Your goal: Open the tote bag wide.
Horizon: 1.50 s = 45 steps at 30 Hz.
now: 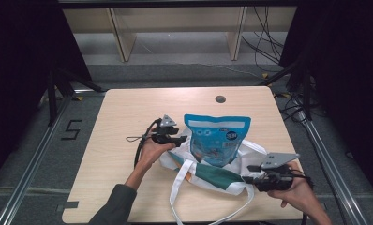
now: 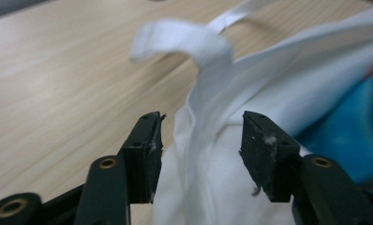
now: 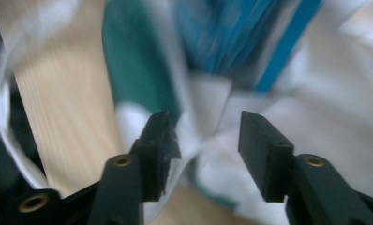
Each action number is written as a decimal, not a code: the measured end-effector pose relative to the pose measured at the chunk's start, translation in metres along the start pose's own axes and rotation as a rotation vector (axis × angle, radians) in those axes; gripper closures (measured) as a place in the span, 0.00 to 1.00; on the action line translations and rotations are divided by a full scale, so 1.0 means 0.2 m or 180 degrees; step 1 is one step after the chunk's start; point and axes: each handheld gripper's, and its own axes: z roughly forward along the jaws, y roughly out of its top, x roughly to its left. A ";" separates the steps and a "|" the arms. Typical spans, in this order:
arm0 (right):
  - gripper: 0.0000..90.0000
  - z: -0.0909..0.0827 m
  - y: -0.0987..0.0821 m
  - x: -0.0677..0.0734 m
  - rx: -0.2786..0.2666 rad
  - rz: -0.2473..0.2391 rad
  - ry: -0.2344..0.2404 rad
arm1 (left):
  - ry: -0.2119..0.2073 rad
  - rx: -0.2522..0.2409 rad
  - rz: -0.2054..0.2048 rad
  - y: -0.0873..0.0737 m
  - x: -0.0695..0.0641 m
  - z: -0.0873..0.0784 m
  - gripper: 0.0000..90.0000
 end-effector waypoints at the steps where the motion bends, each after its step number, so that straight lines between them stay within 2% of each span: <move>1: 0.52 -0.04 0.03 -0.01 -0.0119 0.0080 -0.0068 | -0.0038 -0.0108 -0.0011 0.01 -0.02 -0.06 0.55; 2: 0.52 -0.06 0.05 -0.02 -0.0235 0.0132 -0.0149 | -0.0121 -0.0197 -0.0008 0.02 -0.05 -0.12 0.55; 3: 0.52 -0.08 0.07 -0.05 -0.0341 0.0119 -0.0244 | -0.0230 -0.0275 -0.0064 0.02 -0.07 -0.17 0.55; 4: 0.52 -0.09 0.08 -0.07 -0.0378 0.0159 -0.0331 | -0.0298 -0.0284 -0.0146 0.02 -0.10 -0.21 0.55; 5: 0.51 -0.09 0.09 -0.10 -0.0401 0.0165 -0.0424 | -0.0355 -0.0275 -0.0123 0.02 -0.14 -0.23 0.55; 6: 0.51 -0.08 0.09 -0.13 -0.0363 0.0145 -0.0496 | -0.0441 -0.0255 -0.0085 0.00 -0.19 -0.25 0.55; 7: 0.50 -0.05 0.10 -0.15 -0.0277 0.0223 -0.0560 | -0.0494 -0.0232 -0.0062 -0.01 -0.22 -0.26 0.55; 9: 0.50 -0.01 0.10 -0.20 -0.0158 0.0145 -0.0674 | -0.0647 -0.0139 0.0007 -0.06 -0.31 -0.25 0.53; 10: 0.48 0.03 0.10 -0.22 -0.0086 0.0177 -0.0677 | -0.0650 -0.0094 0.0042 -0.07 -0.33 -0.25 0.50; 11: 0.48 0.05 0.10 -0.23 -0.0085 0.0161 -0.0676 | -0.0689 -0.0023 0.0109 -0.09 -0.36 -0.23 0.47; 12: 0.48 0.07 0.11 -0.24 -0.0047 0.0260 -0.0615 | -0.0722 0.0039 0.0204 -0.10 -0.38 -0.21 0.45; 13: 0.48 0.10 0.11 -0.26 -0.0066 0.0219 -0.0582 | -0.0720 0.0091 0.0264 -0.12 -0.41 -0.18 0.43; 14: 0.48 0.12 0.12 -0.28 -0.0039 0.0189 -0.0503 | -0.0772 0.0202 0.0394 -0.14 -0.43 -0.13 0.41; 15: 0.53 0.16 0.13 -0.28 -0.0025 0.0222 -0.0414 | -0.0801 0.0309 0.0545 -0.16 -0.45 -0.11 0.46; 16: 0.60 0.19 0.13 -0.30 -0.0001 0.0154 -0.0391 | -0.0739 0.0518 0.0816 -0.19 -0.47 -0.09 0.50; 17: 0.73 0.22 0.13 -0.31 0.0061 0.0001 -0.0443 | -0.0667 0.0613 0.0944 -0.21 -0.48 -0.08 0.54; 18: 0.79 0.23 0.14 -0.30 0.0123 -0.0020 -0.0485 | -0.0609 0.0691 0.1045 -0.24 -0.48 -0.07 0.58; 19: 0.88 0.24 0.14 -0.31 0.0100 -0.0084 -0.0544 | -0.0574 0.0798 0.1160 -0.27 -0.47 -0.07 0.63; 20: 0.94 0.24 0.14 -0.34 0.0066 -0.0113 -0.0607 | -0.0594 0.0760 0.1081 -0.29 -0.47 -0.07 0.70; 21: 0.95 0.24 0.14 -0.35 0.0040 -0.0080 -0.0666 | -0.0574 0.0815 0.1173 -0.30 -0.46 -0.07 0.75; 22: 0.96 0.23 0.15 -0.37 0.0004 0.0013 -0.0735 | -0.0601 0.0875 0.1169 -0.32 -0.45 -0.08 0.78; 23: 0.97 0.23 0.15 -0.41 -0.0077 0.0021 -0.0859 | -0.0611 0.0850 0.1087 -0.33 -0.45 -0.08 0.80; 24: 0.97 0.23 0.15 -0.42 -0.0101 0.0106 -0.0921 | -0.0631 0.0890 0.1103 -0.34 -0.43 -0.09 0.81; 26: 0.97 0.27 0.14 -0.48 -0.0052 0.0177 -0.1007 | -0.0665 0.0919 0.1070 -0.35 -0.42 -0.08 0.82; 27: 0.97 0.30 0.13 -0.50 0.0014 0.0242 -0.1023 | -0.0665 0.0927 0.1046 -0.36 -0.42 -0.07 0.82; 28: 0.97 0.33 0.11 -0.53 0.0100 0.0178 -0.1049 | -0.0673 0.0918 0.1015 -0.36 -0.42 -0.07 0.82; 30: 0.97 0.41 0.06 -0.57 0.0287 0.0330 -0.1035 | -0.0681 0.0918 0.1020 -0.37 -0.41 -0.07 0.82; 32: 0.96 0.48 0.00 -0.61 0.0333 0.0492 -0.0987 | -0.0674 0.0920 0.1020 -0.37 -0.42 -0.07 0.83; 33: 0.97 0.51 -0.02 -0.62 0.0430 0.0490 -0.1010 | -0.0690 0.0915 0.1004 -0.37 -0.41 -0.06 0.83; 35: 0.97 0.55 -0.03 -0.62 0.0386 0.0467 -0.1072 | -0.0710 0.0912 0.0977 -0.37 -0.41 -0.06 0.83; 36: 0.96 0.55 -0.03 -0.63 0.0408 0.0471 -0.1043 | -0.0712 0.0902 0.0961 -0.37 -0.41 -0.06 0.83; 37: 0.96 0.55 -0.03 -0.63 0.0365 0.0556 -0.1021 | -0.0705 0.0905 0.0957 -0.37 -0.41 -0.06 0.82; 39: 0.91 0.54 -0.03 -0.64 0.0353 0.0597 -0.0991 | -0.0726 0.0897 0.0921 -0.35 -0.42 -0.08 0.79; 40: 0.81 0.52 -0.03 -0.63 0.0327 0.0687 -0.1035 | -0.0750 0.0897 0.0903 -0.34 -0.42 -0.09 0.74; 41: 0.73 0.50 -0.02 -0.64 0.0307 0.0706 -0.1079 | -0.0757 0.0880 0.0904 -0.33 -0.43 -0.11 0.70; 43: 0.59 0.44 0.00 -0.65 0.0163 0.0802 -0.1083 | -0.0753 0.0815 0.0989 -0.28 -0.45 -0.15 0.57; 44: 0.55 0.41 0.01 -0.64 0.0083 0.0822 -0.1054 | -0.0721 0.0642 0.0828 -0.26 -0.47 -0.17 0.52; 45: 0.54 0.35 0.03 -0.62 0.0028 0.0796 -0.1032 | -0.0717 0.0612 0.0813 -0.24 -0.47 -0.19 0.48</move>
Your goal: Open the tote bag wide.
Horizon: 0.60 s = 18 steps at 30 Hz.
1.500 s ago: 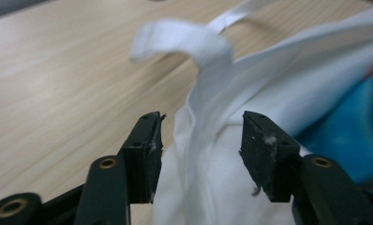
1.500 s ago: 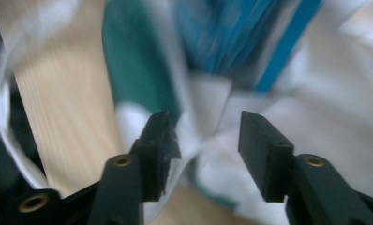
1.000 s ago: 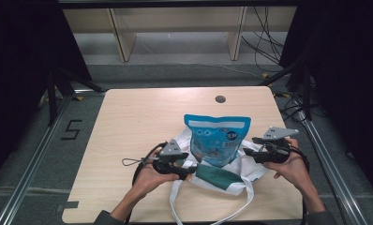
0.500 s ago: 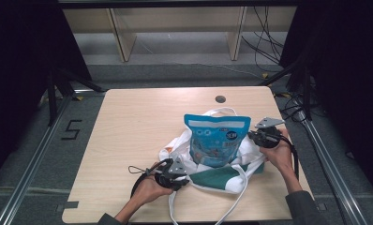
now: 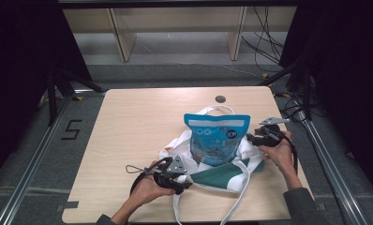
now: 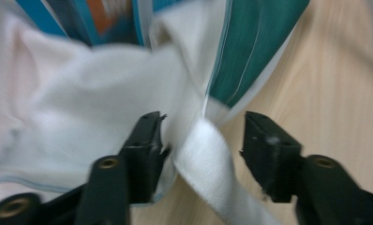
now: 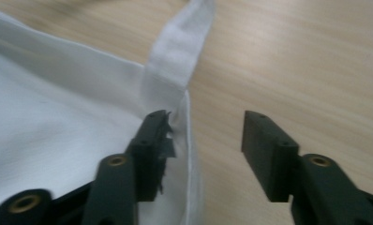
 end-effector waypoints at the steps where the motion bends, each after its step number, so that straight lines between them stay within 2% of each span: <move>1: 0.54 -0.04 0.01 0.01 -0.0035 -0.0022 0.0029 | 0.0023 -0.0052 0.0002 0.02 0.01 -0.03 0.47; 2: 0.53 -0.10 0.02 0.02 -0.0097 -0.0004 0.0070 | 0.0057 -0.0163 -0.0062 0.04 0.02 -0.05 0.46; 3: 0.52 -0.16 0.02 0.03 -0.0162 0.0031 0.0142 | 0.0117 -0.0216 -0.0068 0.06 0.04 -0.08 0.44; 4: 0.52 -0.21 0.02 0.05 -0.0299 0.0027 0.0230 | 0.0186 -0.0243 -0.0074 0.07 0.08 -0.11 0.43; 5: 0.52 -0.28 0.02 0.09 -0.0376 0.0080 0.0423 | 0.0245 -0.0270 -0.0085 0.08 0.10 -0.13 0.42; 6: 0.52 -0.31 0.02 0.11 -0.0440 0.0077 0.0510 | 0.0335 -0.0321 -0.0149 0.09 0.14 -0.14 0.42; 8: 0.50 -0.38 0.00 0.19 -0.0411 -0.0050 0.0718 | 0.0588 -0.0339 -0.0228 0.09 0.23 -0.14 0.42; 9: 0.50 -0.40 -0.01 0.23 -0.0352 -0.0128 0.0850 | 0.0692 -0.0337 -0.0378 0.08 0.27 -0.13 0.42; 10: 0.50 -0.41 -0.03 0.28 -0.0316 -0.0243 0.0930 | 0.0762 -0.0305 -0.0437 0.08 0.32 -0.12 0.42; 11: 0.50 -0.42 -0.04 0.31 -0.0278 -0.0366 0.0979 | 0.0805 -0.0276 -0.0421 0.08 0.35 -0.11 0.41; 13: 0.49 -0.42 -0.06 0.36 -0.0262 -0.0489 0.1053 | 0.0842 -0.0187 -0.0500 0.08 0.40 -0.07 0.41; 14: 0.49 -0.42 -0.06 0.39 -0.0288 -0.0501 0.1088 | 0.0864 -0.0167 -0.0528 0.09 0.40 -0.05 0.41; 16: 0.48 -0.39 -0.05 0.42 -0.0229 -0.0624 0.1162 | 0.0777 -0.0206 -0.0461 0.11 0.42 -0.02 0.42; 18: 0.47 -0.34 -0.04 0.46 -0.0151 -0.0743 0.1156 | 0.0671 -0.0265 -0.0533 0.14 0.44 0.02 0.44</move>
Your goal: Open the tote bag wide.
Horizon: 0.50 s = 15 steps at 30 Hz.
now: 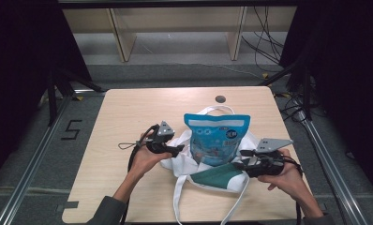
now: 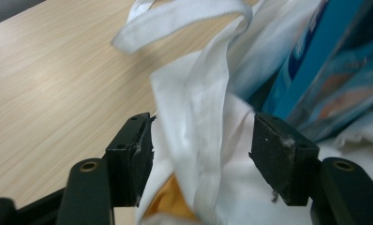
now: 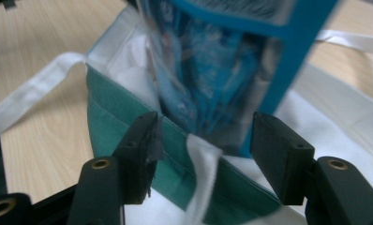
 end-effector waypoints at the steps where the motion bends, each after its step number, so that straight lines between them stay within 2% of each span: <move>1: 0.46 0.03 0.00 0.01 0.0066 -0.0050 0.0011 | -0.0012 -0.0005 -0.0044 0.01 0.00 0.02 0.46; 3: 0.46 0.07 0.00 0.00 0.0117 -0.0083 0.0087 | -0.0040 -0.0002 0.0014 0.03 0.02 0.07 0.48; 4: 0.49 0.09 -0.01 0.00 0.0187 -0.0032 0.0136 | -0.0042 -0.0024 0.0005 0.04 0.03 0.08 0.54; 6: 0.64 0.09 -0.02 0.00 0.0210 -0.0157 0.0217 | -0.0069 -0.0049 -0.0017 0.06 0.06 0.12 0.67; 7: 0.73 0.07 -0.03 0.01 0.0251 -0.0147 0.0229 | -0.0071 -0.0098 -0.0017 0.07 0.08 0.14 0.74; 8: 0.82 0.05 -0.03 0.01 0.0279 -0.0264 0.0215 | -0.0037 -0.0094 -0.0009 0.08 0.09 0.16 0.80; 9: 0.85 0.02 -0.03 0.02 0.0311 -0.0300 0.0156 | 0.0007 -0.0047 0.0046 0.09 0.10 0.18 0.87; 10: 0.86 0.00 -0.03 0.03 0.0335 -0.0354 0.0146 | 0.0032 0.0031 0.0103 0.10 0.11 0.21 0.90; 11: 0.87 -0.02 -0.04 0.05 0.0374 -0.0410 0.0133 | 0.0012 0.0019 -0.0005 0.11 0.12 0.22 0.92; 12: 0.88 -0.04 -0.05 0.06 0.0392 -0.0454 0.0144 | -0.0007 -0.0073 -0.0201 0.11 0.14 0.25 0.94; 14: 0.90 -0.07 -0.07 0.09 0.0407 -0.0499 0.0161 | 0.0015 -0.0022 -0.0371 0.11 0.17 0.28 0.95; 15: 0.90 -0.08 -0.08 0.10 0.0428 -0.0493 0.0170 | 0.0032 0.0043 -0.0406 0.09 0.19 0.31 0.95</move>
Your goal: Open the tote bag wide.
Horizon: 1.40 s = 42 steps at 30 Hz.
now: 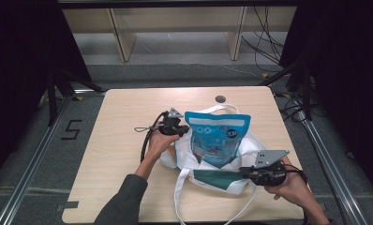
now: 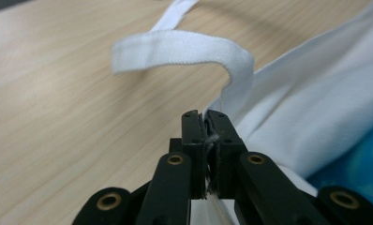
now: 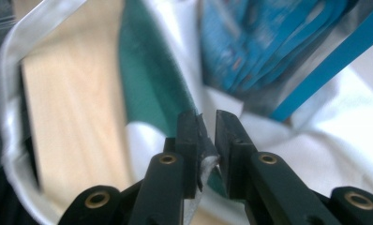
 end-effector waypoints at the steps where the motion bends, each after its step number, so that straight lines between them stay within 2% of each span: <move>1: 0.90 -0.01 -0.02 0.01 0.0010 0.0007 0.0010 | -0.0009 0.0027 -0.0024 -0.01 0.01 0.02 0.95; 2: 0.90 -0.02 -0.03 0.02 0.0015 0.0027 0.0026 | -0.0020 0.0070 -0.0054 -0.03 0.03 0.05 0.95; 4: 0.91 0.00 -0.08 0.06 0.0177 0.0045 0.0030 | -0.0046 0.0102 -0.0178 -0.06 0.06 0.08 0.94; 6: 0.91 0.06 -0.13 0.12 0.0296 0.0082 -0.0004 | -0.0071 0.0122 -0.0227 -0.09 0.07 0.10 0.94; 7: 0.91 0.06 -0.13 0.12 0.0296 0.0082 -0.0004 | -0.0071 0.0122 -0.0227 -0.09 0.07 0.10 0.93; 8: 0.91 0.12 -0.17 0.13 0.0420 0.0141 -0.0036 | -0.0049 0.0049 -0.0260 -0.12 0.06 0.11 0.93; 9: 0.91 0.14 -0.19 0.12 0.0361 0.0196 -0.0011 | -0.0005 0.0025 -0.0270 -0.12 0.05 0.11 0.93; 10: 0.91 0.14 -0.20 0.11 0.0322 0.0226 0.0035 | 0.0040 0.0046 -0.0219 -0.12 0.05 0.11 0.93; 11: 0.91 0.14 -0.20 0.11 0.0322 0.0226 0.0035 | 0.0040 0.0046 -0.0219 -0.12 0.05 0.11 0.90; 12: 0.91 0.14 -0.19 0.12 0.0359 0.0165 -0.0021 | 0.0156 0.0100 -0.0171 -0.10 0.04 0.08 0.85; 13: 0.90 0.14 -0.18 0.12 0.0377 0.0139 -0.0045 | 0.0174 0.0085 -0.0200 -0.09 0.04 0.06 0.80; 14: 0.89 0.13 -0.18 0.13 0.0412 0.0187 -0.0059 | 0.0234 0.0059 -0.0208 -0.08 0.03 0.03 0.73; 15: 0.86 0.13 -0.17 0.13 0.0400 0.0192 -0.0035 | 0.0234 0.0059 -0.0208 -0.08 0.03 0.03 0.66; 16: 0.86 0.13 -0.17 0.13 0.0400 0.0192 -0.0035 | 0.0249 0.0043 -0.0194 -0.07 0.02 -0.01 0.66; 17: 0.82 0.13 -0.17 0.13 0.0374 0.0215 -0.0030 | 0.0235 -0.0024 -0.0145 -0.06 0.00 -0.07 0.58; 19: 0.74 0.11 -0.16 0.12 0.0312 0.0236 0.0000 | 0.0284 -0.0092 0.0007 -0.03 -0.03 -0.16 0.52; 20: 0.70 0.10 -0.15 0.11 0.0274 0.0241 0.0016 | 0.0263 -0.0149 0.0017 -0.02 -0.05 -0.22 0.51; 21: 0.66 0.09 -0.14 0.10 0.0160 0.0361 0.0046 | 0.0266 -0.0227 -0.0027 -0.02 -0.07 -0.24 0.52; 22: 0.61 0.06 -0.12 0.09 0.0065 0.0430 0.0089 | 0.0201 -0.0288 0.0043 -0.03 -0.12 -0.30 0.54; 23: 0.58 0.04 -0.11 0.08 -0.0038 0.0404 0.0043 | 0.0201 -0.0288 0.0043 -0.03 -0.12 -0.30 0.57; 24: 0.57 0.01 -0.10 0.07 -0.0113 0.0432 0.0036 | 0.0062 -0.0408 0.0027 -0.07 -0.17 -0.36 0.62; 25: 0.55 -0.02 -0.10 0.07 -0.0212 0.0464 0.0030 | 0.0062 -0.0408 0.0027 -0.07 -0.17 -0.36 0.66; 26: 0.54 -0.04 -0.09 0.05 -0.0315 0.0509 0.0024 | -0.0140 -0.0501 -0.0109 -0.11 -0.22 -0.38 0.68; 27: 0.54 -0.04 -0.09 0.05 -0.0315 0.0509 0.0024 | -0.0140 -0.0501 -0.0109 -0.11 -0.22 -0.38 0.71; 28: 0.54 -0.09 -0.09 0.02 -0.0564 0.0679 -0.0077 | -0.0157 -0.0425 0.0079 -0.14 -0.26 -0.41 0.75; 29: 0.56 -0.10 -0.09 0.01 -0.0606 0.0706 -0.0147 | -0.0157 -0.0425 0.0079 -0.14 -0.26 -0.41 0.79; 30: 0.59 -0.11 -0.09 0.01 -0.0626 0.0753 -0.0293 | -0.0277 -0.0465 0.0113 -0.18 -0.30 -0.42 0.84; 31: 0.59 -0.11 -0.09 0.01 -0.0626 0.0753 -0.0293 | -0.0277 -0.0465 0.0113 -0.18 -0.30 -0.42 0.86; 32: 0.61 -0.11 -0.09 -0.01 -0.0637 0.0713 -0.0458 | -0.0508 -0.0369 0.0048 -0.23 -0.34 -0.40 0.86; 33: 0.61 -0.11 -0.09 -0.01 -0.0637 0.0713 -0.0458 | -0.0508 -0.0369 0.0048 -0.23 -0.34 -0.40 0.89; 34: 0.71 -0.05 -0.11 -0.06 -0.0450 0.0615 -0.0846 | -0.0565 -0.0333 0.0047 -0.26 -0.35 -0.38 0.91; 35: 0.73 -0.03 -0.12 -0.07 -0.0353 0.0626 -0.0868 | -0.0510 -0.0133 0.0210 -0.31 -0.39 -0.34 0.91; 36: 0.73 -0.03 -0.12 -0.07 -0.0353 0.0626 -0.0868 | -0.0510 -0.0133 0.0210 -0.31 -0.39 -0.34 0.92; 37: 0.75 0.01 -0.14 -0.09 -0.0175 0.0616 -0.0878 | -0.0435 -0.0047 0.0337 -0.32 -0.39 -0.34 0.92; 38: 0.76 0.04 -0.15 -0.09 -0.0094 0.0574 -0.0909 | -0.0411 0.0023 0.0452 -0.35 -0.39 -0.32 0.93; 39: 0.76 0.06 -0.17 -0.09 0.0012 0.0561 -0.0909 | -0.0407 0.0060 0.0504 -0.38 -0.38 -0.30 0.94; 40: 0.77 0.08 -0.19 -0.10 0.0061 0.0570 -0.0901 | -0.0396 0.0112 0.0422 -0.41 -0.38 -0.28 0.94; 41: 0.77 0.09 -0.19 -0.10 0.0047 0.0612 -0.0885 | -0.0397 0.0119 0.0395 -0.42 -0.37 -0.27 0.95; 42: 0.78 0.09 -0.20 -0.11 0.0019 0.0620 -0.0874 | -0.0398 0.0025 0.0385 -0.42 -0.38 -0.29 0.94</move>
